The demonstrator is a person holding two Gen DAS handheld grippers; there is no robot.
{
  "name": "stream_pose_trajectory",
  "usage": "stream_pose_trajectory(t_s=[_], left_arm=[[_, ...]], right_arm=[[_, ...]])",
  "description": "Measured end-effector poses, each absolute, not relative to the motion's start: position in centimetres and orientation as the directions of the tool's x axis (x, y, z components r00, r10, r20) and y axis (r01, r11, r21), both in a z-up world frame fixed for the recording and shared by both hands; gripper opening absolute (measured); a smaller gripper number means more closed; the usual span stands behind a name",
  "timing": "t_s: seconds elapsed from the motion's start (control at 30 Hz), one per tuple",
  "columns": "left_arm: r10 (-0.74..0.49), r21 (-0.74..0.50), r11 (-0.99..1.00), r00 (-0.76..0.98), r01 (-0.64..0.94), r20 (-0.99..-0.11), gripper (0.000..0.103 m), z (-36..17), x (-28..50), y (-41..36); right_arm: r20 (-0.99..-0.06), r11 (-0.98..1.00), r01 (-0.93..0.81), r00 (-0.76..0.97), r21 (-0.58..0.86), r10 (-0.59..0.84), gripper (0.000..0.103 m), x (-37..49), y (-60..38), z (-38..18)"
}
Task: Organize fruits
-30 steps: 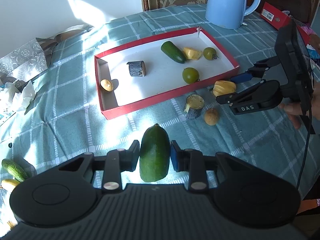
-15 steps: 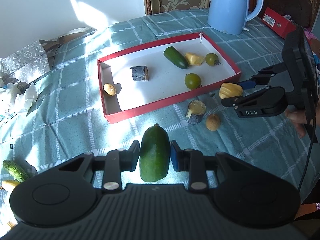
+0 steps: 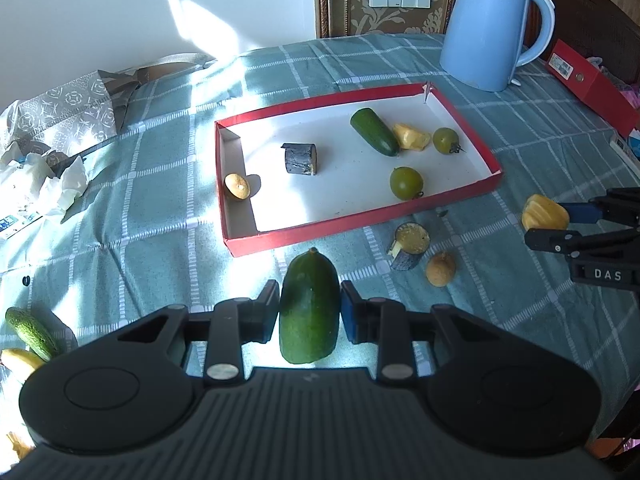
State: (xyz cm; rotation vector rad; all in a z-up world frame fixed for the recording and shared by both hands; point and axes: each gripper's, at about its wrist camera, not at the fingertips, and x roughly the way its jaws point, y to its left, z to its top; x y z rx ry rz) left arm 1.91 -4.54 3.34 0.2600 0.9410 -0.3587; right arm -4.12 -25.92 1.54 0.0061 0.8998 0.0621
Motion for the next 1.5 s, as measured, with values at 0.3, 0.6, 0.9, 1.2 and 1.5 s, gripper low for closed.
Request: stream_pose_trajectory(t_s=[0.3, 0.6, 0.9, 1.2, 1.5], left_arm=[[-0.190, 0.063, 0.912, 0.554, 0.406, -0.811, 0.029, 4.1, 2.3, -5.1], [-0.203, 0.083, 0.894, 0.562, 0.441, -0.802, 0.029, 4.4, 4.0, -6.7], [-0.214, 0.112, 0.877, 0.588, 0.467, -0.780, 0.029, 4.5, 7.8, -9.1], [-0.187, 0.117, 0.881, 0.565, 0.458, -0.803, 0.030, 1.7, 14.4, -11.8], [-0.371, 0.072, 0.733, 0.486, 0.677, -0.791, 0.073, 1.2, 10.2, -9.6]], right_arm=[[-0.765, 0.998, -0.054, 0.641, 0.034, 0.061, 0.047, -6.0, -24.9, 3.3], [-0.760, 0.997, -0.045, 0.645, 0.057, 0.072, 0.047, -6.7, -25.1, 4.2], [-0.760, 0.998, -0.015, 0.648, 0.053, 0.050, 0.047, -7.5, -26.2, 4.8], [-0.765, 0.998, 0.013, 0.643, 0.054, 0.033, 0.047, -7.7, -26.9, 4.8], [-0.766, 0.997, 0.030, 0.642, 0.067, 0.032, 0.047, -7.8, -27.2, 4.5]])
